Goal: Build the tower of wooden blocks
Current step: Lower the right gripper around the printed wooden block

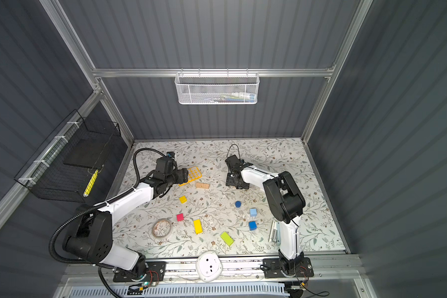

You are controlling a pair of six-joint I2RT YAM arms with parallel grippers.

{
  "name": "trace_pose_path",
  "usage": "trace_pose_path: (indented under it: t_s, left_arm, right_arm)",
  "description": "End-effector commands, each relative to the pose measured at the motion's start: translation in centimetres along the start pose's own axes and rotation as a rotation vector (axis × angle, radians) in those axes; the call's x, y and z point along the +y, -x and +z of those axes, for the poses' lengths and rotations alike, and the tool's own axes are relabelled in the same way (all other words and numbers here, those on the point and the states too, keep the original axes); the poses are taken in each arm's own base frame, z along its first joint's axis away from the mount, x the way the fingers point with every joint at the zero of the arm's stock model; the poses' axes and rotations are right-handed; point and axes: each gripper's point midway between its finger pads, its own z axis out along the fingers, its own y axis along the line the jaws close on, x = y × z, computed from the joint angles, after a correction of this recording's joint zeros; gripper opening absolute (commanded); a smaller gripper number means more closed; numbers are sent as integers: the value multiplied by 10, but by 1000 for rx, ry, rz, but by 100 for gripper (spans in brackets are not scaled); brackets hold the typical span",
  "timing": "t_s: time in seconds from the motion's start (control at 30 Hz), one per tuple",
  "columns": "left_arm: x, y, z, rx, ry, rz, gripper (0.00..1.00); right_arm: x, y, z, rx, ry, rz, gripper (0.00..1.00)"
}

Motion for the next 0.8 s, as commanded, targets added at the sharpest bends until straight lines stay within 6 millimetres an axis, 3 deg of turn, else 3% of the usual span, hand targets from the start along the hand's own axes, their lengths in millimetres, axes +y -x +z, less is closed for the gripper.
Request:
trace_pose_path:
  t_s: [0.0, 0.43, 0.77]
  left_arm:
    - [-1, 7, -1, -5, 7, 21, 83]
    - [-1, 7, -1, -6, 7, 18, 83]
    - [-1, 7, -2, -7, 8, 18, 83]
  right_arm:
    - [12, -2, 1, 22, 17, -119, 70]
    - [57, -3, 4, 22, 94, -277, 70]
    - [52, -2, 8, 32, 35, -233, 70]
